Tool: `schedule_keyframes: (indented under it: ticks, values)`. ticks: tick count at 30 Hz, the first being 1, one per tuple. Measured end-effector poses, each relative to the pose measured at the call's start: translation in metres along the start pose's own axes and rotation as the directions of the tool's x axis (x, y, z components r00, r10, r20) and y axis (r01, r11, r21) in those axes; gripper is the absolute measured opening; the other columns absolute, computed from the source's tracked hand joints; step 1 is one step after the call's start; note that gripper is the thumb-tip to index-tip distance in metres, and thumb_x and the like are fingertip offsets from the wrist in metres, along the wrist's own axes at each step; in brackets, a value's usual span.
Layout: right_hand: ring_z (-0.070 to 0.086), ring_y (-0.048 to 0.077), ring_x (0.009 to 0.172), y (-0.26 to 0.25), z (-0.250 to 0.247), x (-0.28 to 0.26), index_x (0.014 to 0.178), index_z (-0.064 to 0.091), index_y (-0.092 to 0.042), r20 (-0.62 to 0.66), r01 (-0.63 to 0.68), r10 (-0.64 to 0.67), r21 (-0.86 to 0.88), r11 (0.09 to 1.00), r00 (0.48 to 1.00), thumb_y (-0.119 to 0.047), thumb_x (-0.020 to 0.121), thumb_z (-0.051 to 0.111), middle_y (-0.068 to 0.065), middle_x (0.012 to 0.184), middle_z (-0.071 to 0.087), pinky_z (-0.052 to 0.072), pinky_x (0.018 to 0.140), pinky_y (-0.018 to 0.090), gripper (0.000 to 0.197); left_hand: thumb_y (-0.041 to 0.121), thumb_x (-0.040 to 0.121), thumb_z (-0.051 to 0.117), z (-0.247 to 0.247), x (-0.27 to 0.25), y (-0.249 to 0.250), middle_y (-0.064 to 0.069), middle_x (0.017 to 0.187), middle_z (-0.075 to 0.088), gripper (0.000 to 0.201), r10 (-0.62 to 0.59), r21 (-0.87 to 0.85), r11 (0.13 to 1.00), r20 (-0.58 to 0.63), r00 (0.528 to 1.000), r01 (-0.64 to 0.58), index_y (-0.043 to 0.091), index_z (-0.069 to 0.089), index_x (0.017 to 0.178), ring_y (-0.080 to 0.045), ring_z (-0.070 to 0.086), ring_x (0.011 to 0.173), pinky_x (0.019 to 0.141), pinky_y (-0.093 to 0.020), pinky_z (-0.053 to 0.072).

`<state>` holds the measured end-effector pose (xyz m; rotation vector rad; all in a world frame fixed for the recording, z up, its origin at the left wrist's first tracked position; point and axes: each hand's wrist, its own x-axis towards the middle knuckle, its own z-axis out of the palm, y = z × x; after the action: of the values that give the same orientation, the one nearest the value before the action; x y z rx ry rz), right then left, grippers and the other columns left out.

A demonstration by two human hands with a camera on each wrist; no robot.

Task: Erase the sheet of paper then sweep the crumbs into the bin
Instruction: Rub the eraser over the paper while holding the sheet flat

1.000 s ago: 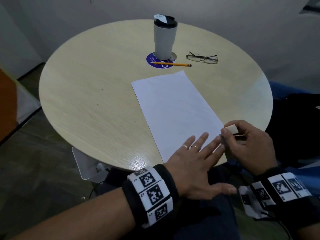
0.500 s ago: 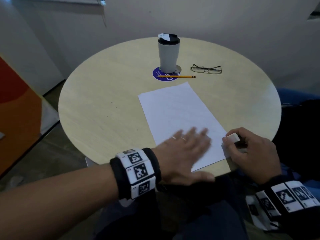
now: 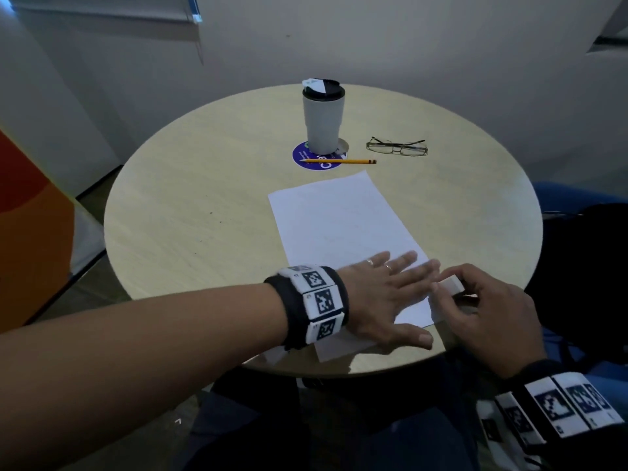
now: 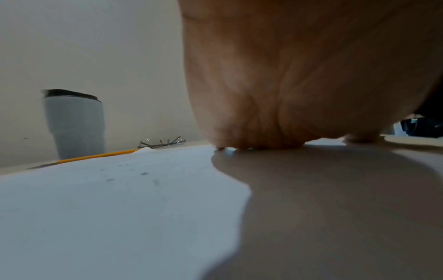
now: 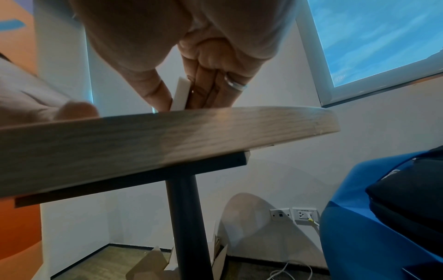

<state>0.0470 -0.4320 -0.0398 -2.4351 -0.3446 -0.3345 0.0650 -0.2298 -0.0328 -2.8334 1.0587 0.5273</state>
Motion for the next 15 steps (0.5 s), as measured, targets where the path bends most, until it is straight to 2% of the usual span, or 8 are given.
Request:
schedule_keyframes:
  ticks: [3, 5, 7, 10, 11, 12, 14, 15]
  values:
    - [0.068, 0.002, 0.068, 0.0, -0.001, -0.001, 0.085, 0.07, -0.032, -0.001, -0.018, 0.018, 0.009, 1.0, 1.0, -0.029, 0.088, 0.079, -0.017, 0.067, 0.071, 0.042, 0.063, 0.012, 0.01, 0.086, 0.095, 0.02, 0.001, 0.01, -0.011, 0.003, 0.171, -0.026, 0.102, -0.058, -0.07, 0.996, 0.017, 0.998, 0.06, 0.023, -0.016, 0.166, -0.025, -0.024, 0.158, 0.129, -0.05, -0.01]
    - [0.067, 0.004, 0.063, 0.0, -0.001, 0.0, 0.081, 0.068, -0.031, -0.008, -0.036, 0.036, 0.01, 0.999, 0.999, -0.03, 0.088, 0.08, -0.016, 0.066, 0.07, 0.045, 0.062, 0.019, 0.013, 0.09, 0.091, 0.015, 0.001, 0.003, -0.03, 0.0, 0.17, -0.029, 0.108, -0.197, -0.115, 0.974, 0.012, 0.98, 0.197, 0.019, -0.019, 0.165, -0.027, -0.024, 0.158, 0.13, -0.053, -0.004]
    - [0.069, 0.007, 0.064, -0.001, 0.0, 0.002, 0.081, 0.069, -0.03, 0.001, -0.061, 0.061, 0.019, 0.998, 0.998, -0.029, 0.088, 0.08, -0.015, 0.066, 0.071, 0.046, 0.064, 0.025, 0.014, 0.093, 0.089, 0.015, 0.0, -0.012, -0.048, -0.008, 0.17, -0.029, 0.116, -0.408, -0.128, 0.903, 0.046, 0.912, 0.41, 0.011, -0.02, 0.163, -0.032, -0.02, 0.159, 0.13, -0.052, -0.002]
    - [0.068, 0.001, 0.067, -0.002, 0.0, 0.002, 0.081, 0.069, -0.031, 0.016, -0.091, 0.091, 0.037, 0.995, 0.996, -0.031, 0.088, 0.079, -0.019, 0.064, 0.071, 0.044, 0.065, 0.017, 0.011, 0.095, 0.086, 0.016, 0.002, -0.03, -0.054, -0.017, 0.169, -0.028, 0.123, -0.637, -0.204, 0.741, 0.086, 0.766, 0.639, 0.004, -0.018, 0.163, -0.039, -0.017, 0.159, 0.13, -0.05, -0.004]
    - [0.067, -0.002, 0.069, -0.003, 0.0, 0.002, 0.081, 0.069, -0.031, 0.016, -0.091, 0.09, 0.034, 0.995, 0.996, -0.031, 0.088, 0.079, -0.02, 0.064, 0.07, 0.043, 0.065, 0.015, 0.012, 0.094, 0.087, 0.015, 0.002, -0.034, -0.048, -0.016, 0.169, -0.03, 0.122, -0.62, -0.226, 0.754, 0.06, 0.782, 0.616, 0.005, -0.017, 0.163, -0.039, -0.017, 0.159, 0.13, -0.051, -0.003]
    - [0.066, -0.006, 0.07, -0.003, -0.001, 0.001, 0.081, 0.069, -0.03, 0.014, -0.091, 0.091, 0.031, 0.995, 0.996, -0.03, 0.088, 0.079, -0.019, 0.064, 0.07, 0.042, 0.066, 0.014, 0.012, 0.092, 0.089, 0.014, 0.004, -0.038, -0.038, -0.013, 0.169, -0.03, 0.117, -0.534, -0.222, 0.823, 0.013, 0.846, 0.523, 0.007, -0.016, 0.164, -0.038, -0.018, 0.159, 0.13, -0.052, -0.002]
    - [0.064, -0.012, 0.076, -0.004, -0.002, 0.0, 0.082, 0.07, -0.029, 0.014, -0.098, 0.097, 0.035, 0.995, 0.995, -0.029, 0.088, 0.079, -0.016, 0.066, 0.071, 0.041, 0.066, 0.013, 0.011, 0.083, 0.096, 0.014, 0.008, -0.048, -0.016, -0.005, 0.171, -0.027, 0.099, -0.206, -0.119, 0.972, -0.015, 0.978, 0.203, 0.018, -0.014, 0.166, -0.032, -0.019, 0.159, 0.13, -0.053, -0.004]
    - [0.064, -0.013, 0.078, -0.005, -0.002, -0.001, 0.082, 0.07, -0.029, 0.014, -0.102, 0.102, 0.035, 0.994, 0.995, -0.029, 0.088, 0.079, -0.016, 0.067, 0.072, 0.041, 0.066, 0.014, 0.011, 0.078, 0.099, 0.014, 0.011, -0.054, -0.01, -0.002, 0.172, -0.025, 0.091, -0.068, -0.069, 0.995, 0.013, 0.998, 0.068, 0.024, -0.013, 0.167, -0.029, -0.02, 0.159, 0.129, -0.051, -0.008]
